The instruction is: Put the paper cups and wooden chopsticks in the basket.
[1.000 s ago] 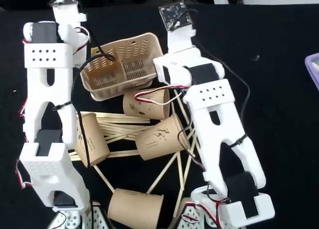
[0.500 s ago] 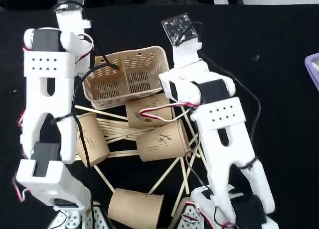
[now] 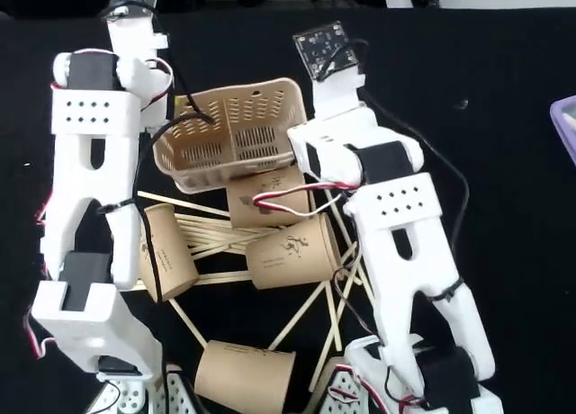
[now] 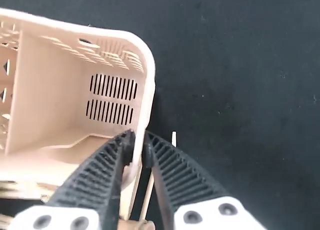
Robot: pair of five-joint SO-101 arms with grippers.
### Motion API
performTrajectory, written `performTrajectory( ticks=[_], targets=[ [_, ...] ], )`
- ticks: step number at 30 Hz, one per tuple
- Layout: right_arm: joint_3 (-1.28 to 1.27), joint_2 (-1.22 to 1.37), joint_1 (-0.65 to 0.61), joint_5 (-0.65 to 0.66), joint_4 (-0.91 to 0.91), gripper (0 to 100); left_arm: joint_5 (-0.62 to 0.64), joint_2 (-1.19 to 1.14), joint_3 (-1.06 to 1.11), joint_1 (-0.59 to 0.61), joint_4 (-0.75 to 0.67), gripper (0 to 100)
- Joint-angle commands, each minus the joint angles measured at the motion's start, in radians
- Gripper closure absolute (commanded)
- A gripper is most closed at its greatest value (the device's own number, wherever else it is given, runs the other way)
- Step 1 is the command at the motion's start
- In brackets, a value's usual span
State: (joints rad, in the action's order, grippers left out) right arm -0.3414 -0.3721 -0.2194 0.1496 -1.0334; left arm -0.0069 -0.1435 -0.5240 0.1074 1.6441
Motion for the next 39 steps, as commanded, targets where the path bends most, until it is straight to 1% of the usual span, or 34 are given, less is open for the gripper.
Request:
performTrajectory(
  ticks=[1,3,5,7,10,14,18,20,23,28,33,36,39],
  targets=[
    [0.025,0.007,0.014,0.003,0.005,90.7,0.012,-0.011,-0.016,0.044,-0.031,82],
    [0.041,0.007,0.014,0.009,0.005,84.2,0.014,-0.011,-0.054,0.061,-0.038,79],
    [0.079,0.007,0.012,0.008,0.005,80.4,0.015,-0.011,-0.114,0.084,-0.043,79],
    [0.134,0.007,0.012,0.005,0.005,80.2,0.031,-0.011,-0.189,0.099,-0.040,79],
    [0.229,0.015,0.012,0.008,0.005,79.7,0.091,-0.011,-0.283,0.114,-0.035,78],
    [0.278,0.016,0.012,0.008,0.005,78.6,0.114,-0.011,-0.332,0.104,-0.034,78],
    [0.243,0.016,0.014,0.005,0.005,71.5,0.114,-0.021,-0.331,0.077,-0.009,78],
    [0.203,0.016,0.014,0.005,0.014,71.6,0.114,-0.031,-0.326,0.073,0.011,78],
    [0.131,0.016,0.014,0.003,0.068,72.7,0.114,-0.071,-0.282,0.059,-0.006,78],
    [0.035,0.016,0.014,0.009,0.144,71.4,0.114,-0.129,-0.263,0.056,-0.002,78],
    [0.027,0.016,0.014,0.005,0.143,59.9,0.114,-0.137,-0.265,0.056,0.000,71],
    [0.033,0.015,0.014,0.003,0.149,60.6,0.114,-0.137,-0.292,0.059,-0.008,71],
    [0.067,0.015,0.014,0.002,0.140,62.2,0.114,-0.137,-0.378,0.064,-0.002,71]
  ],
)
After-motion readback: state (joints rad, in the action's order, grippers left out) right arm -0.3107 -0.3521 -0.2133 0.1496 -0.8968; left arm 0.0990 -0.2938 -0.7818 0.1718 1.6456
